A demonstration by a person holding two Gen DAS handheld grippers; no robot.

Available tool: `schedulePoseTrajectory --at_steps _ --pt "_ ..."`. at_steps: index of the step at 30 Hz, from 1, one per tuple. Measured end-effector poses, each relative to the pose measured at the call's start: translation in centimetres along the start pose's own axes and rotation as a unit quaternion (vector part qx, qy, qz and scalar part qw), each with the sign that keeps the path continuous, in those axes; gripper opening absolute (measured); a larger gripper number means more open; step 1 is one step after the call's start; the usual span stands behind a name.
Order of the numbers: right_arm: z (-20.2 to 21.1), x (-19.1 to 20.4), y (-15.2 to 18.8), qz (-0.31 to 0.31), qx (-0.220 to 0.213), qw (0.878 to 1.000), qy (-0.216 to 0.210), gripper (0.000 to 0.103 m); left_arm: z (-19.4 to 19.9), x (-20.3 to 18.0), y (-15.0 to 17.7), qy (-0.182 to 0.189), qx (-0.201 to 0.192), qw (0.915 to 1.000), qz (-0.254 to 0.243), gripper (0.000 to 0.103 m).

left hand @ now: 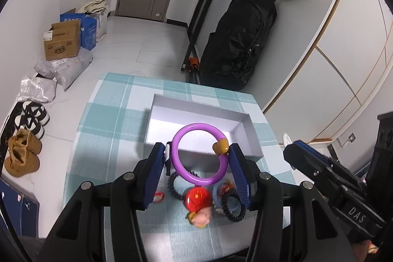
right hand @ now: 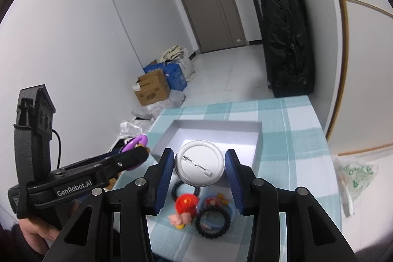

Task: Organize jewelry
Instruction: 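Carry the ring into the box with the left tool while the right tool drops the badge there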

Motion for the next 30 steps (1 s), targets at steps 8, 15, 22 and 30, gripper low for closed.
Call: schedulePoseTrajectory --at_steps 8,15,22,30 --pt "-3.6 -0.7 -2.8 0.024 0.028 0.998 -0.05 0.042 -2.5 0.3 -2.1 0.011 0.016 0.9996 -0.018 0.048" --pt "-7.6 -1.6 -3.3 0.016 0.064 0.995 -0.079 0.042 -5.7 0.7 -3.1 0.031 0.051 0.998 -0.023 0.048" --pt "-10.1 -3.0 -3.5 -0.029 0.083 0.991 -0.096 0.043 -8.2 0.9 -3.3 0.052 0.084 0.9951 -0.01 0.048" --pt "-9.5 -3.9 -3.9 -0.072 0.062 0.988 -0.119 0.078 -8.8 1.2 -2.9 0.075 0.104 0.9915 0.022 0.058"
Point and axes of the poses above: each gripper's, at about its wrist camera, not at the fingertips, and z roughly against the way its jaws point, x to its left, y to its underside, the point moved 5 cm from there along -z, roughly the way its jaws point
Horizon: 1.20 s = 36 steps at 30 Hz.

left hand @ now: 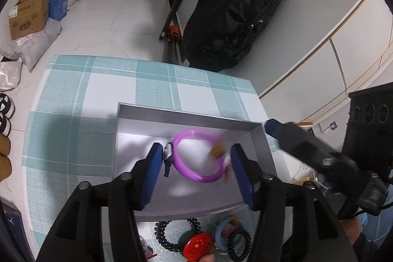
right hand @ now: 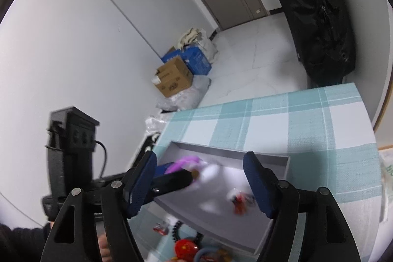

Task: Organize jewelry
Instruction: 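Carry the ring into the box with the left tool while the right tool drops the badge there, then open both tools and withdraw them from the grey box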

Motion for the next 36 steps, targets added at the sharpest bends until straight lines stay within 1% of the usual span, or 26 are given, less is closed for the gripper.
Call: schedulePoseTrajectory --at_steps 1,4,7,10,11,12,13,19,22,28,30,32,36 --pt "0.3 0.0 -0.1 -0.002 -0.006 1.0 0.0 0.082 0.4 -0.1 0.1 -0.003 -0.008 1.0 -0.001 0.063" --pt "1.4 0.1 0.0 -0.015 -0.031 0.999 0.005 0.089 1.3 -0.6 0.2 -0.005 -0.024 0.9997 -0.008 0.066" --pt "2.1 0.5 0.6 -0.012 -0.042 0.999 0.018 0.092 2.3 -1.2 0.6 -0.027 -0.04 0.9986 -0.021 0.069" --pt "2.7 1.2 1.1 0.001 -0.046 0.998 0.033 0.095 3.0 -1.5 1.1 -0.053 -0.049 0.997 -0.028 0.07" --pt "3.2 1.3 1.2 0.004 -0.051 0.998 0.041 0.097 3.3 -1.6 1.3 -0.062 -0.052 0.9963 -0.03 0.07" --pt "3.7 1.4 1.4 0.005 -0.055 0.997 0.046 0.101 3.5 -1.7 1.5 -0.07 -0.055 0.9956 -0.03 0.07" --pt "4.1 1.4 1.5 0.005 -0.06 0.997 0.048 0.102 3.8 -1.9 1.8 -0.082 -0.058 0.9944 -0.031 0.07" --pt "6.6 0.9 2.3 0.004 -0.075 0.995 0.06 0.103 5.4 -2.2 3.2 -0.124 -0.081 0.9886 -0.029 0.071" --pt "7.6 0.8 2.8 0.007 -0.077 0.995 0.057 0.103 6.3 -2.6 4.1 -0.143 -0.095 0.9848 -0.027 0.071" --pt "9.6 1.6 4.1 0.04 -0.084 0.994 0.054 0.103 7.4 -3.7 5.6 -0.16 -0.121 0.9791 -0.034 0.072" --pt "9.8 1.9 4.8 0.044 -0.081 0.994 0.055 0.103 7.7 -3.8 6.1 -0.165 -0.127 0.9775 -0.032 0.073" --pt "9.9 2.3 5.6 0.053 -0.074 0.994 0.06 0.103 8.0 -3.8 6.5 -0.173 -0.133 0.9753 -0.033 0.078" --pt "10.2 3.3 7.1 0.077 -0.067 0.992 0.075 0.103 8.2 -4.0 7.4 -0.187 -0.14 0.9712 -0.047 0.081"
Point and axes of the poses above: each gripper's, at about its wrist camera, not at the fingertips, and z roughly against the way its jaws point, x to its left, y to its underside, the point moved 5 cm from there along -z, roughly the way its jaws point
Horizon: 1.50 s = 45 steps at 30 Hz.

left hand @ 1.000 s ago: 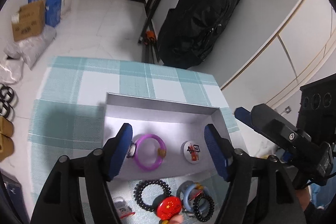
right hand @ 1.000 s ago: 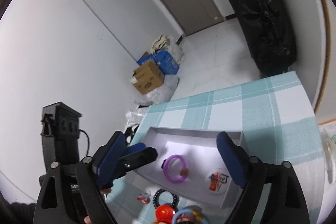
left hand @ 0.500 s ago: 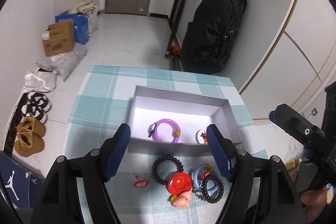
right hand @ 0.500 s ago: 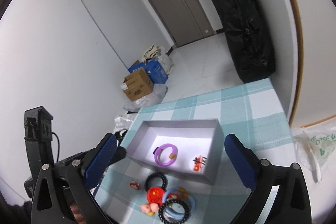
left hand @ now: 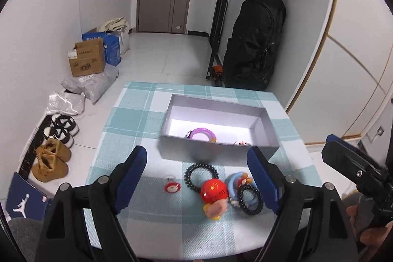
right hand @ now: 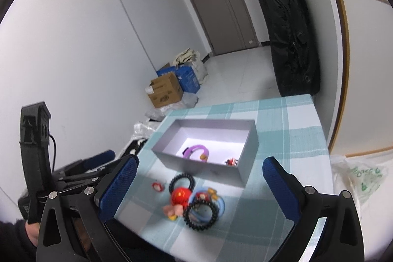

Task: Organize jewelry
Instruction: 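Open both tools and withdraw them from the grey box, then lower the right tool onto the black bead bracelet and grasp it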

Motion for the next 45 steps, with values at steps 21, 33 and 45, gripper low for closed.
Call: schedulePoseTrajectory --at_steps 21,33,45 --pt "0.2 1.0 4.1 0.027 0.049 0.998 0.036 0.103 1.3 0.0 4.0 -0.019 0.001 0.9989 -0.044 0.082" --pt "-3.1 1.2 6.3 0.052 0.112 0.991 0.047 0.103 0.0 2.2 4.8 -0.025 0.034 0.999 -0.015 0.081" --pt "-6.0 1.3 8.0 0.064 0.165 0.984 0.026 0.092 -1.5 4.2 4.9 -0.01 0.067 0.9973 0.027 0.081"
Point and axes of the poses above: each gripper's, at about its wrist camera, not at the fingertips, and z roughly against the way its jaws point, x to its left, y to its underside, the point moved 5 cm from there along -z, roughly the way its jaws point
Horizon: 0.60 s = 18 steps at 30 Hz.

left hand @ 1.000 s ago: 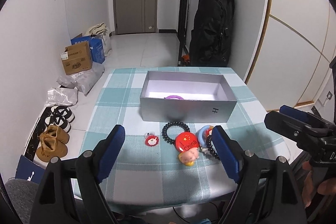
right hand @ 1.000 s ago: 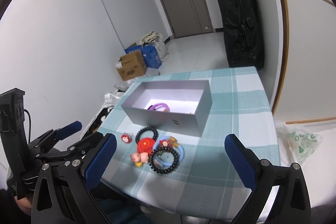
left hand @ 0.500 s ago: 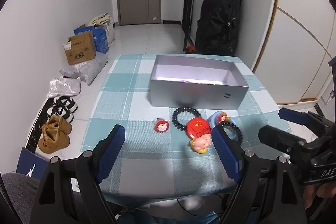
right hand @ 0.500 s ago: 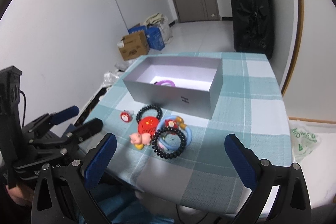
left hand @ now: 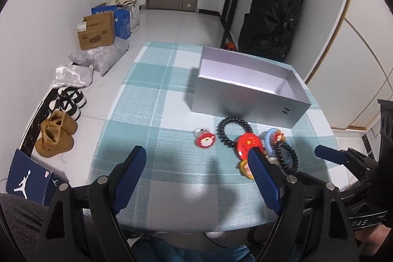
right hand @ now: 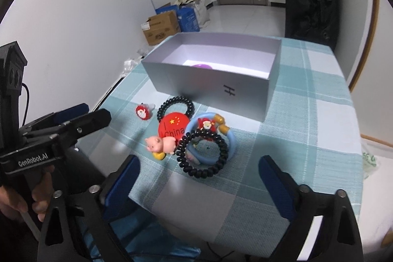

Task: Organize jewelry
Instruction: 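Lower the right tool onto the black bead bracelet and grasp it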

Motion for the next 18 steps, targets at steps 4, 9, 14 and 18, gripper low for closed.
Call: schedulePoseTrajectory --at_steps 4,9,14,18 --pt "-1.1 0.1 0.0 0.004 0.013 1.0 -0.003 0.081 -0.5 0.7 0.0 0.011 0.012 0.9998 0.015 0.081" --pt "-2.1 0.0 -0.1 0.008 0.023 1.0 0.002 0.063 -1.1 1.5 0.1 0.013 0.024 0.9993 0.025 0.081" --pt "-2.6 -0.3 0.0 0.003 0.028 1.0 0.006 0.049 -1.5 2.2 0.1 0.02 0.032 0.9984 0.042 0.081" --pt "-2.3 -0.5 0.0 -0.002 0.026 1.0 0.0 0.046 -1.9 2.4 0.2 0.02 0.041 0.9979 0.046 0.081"
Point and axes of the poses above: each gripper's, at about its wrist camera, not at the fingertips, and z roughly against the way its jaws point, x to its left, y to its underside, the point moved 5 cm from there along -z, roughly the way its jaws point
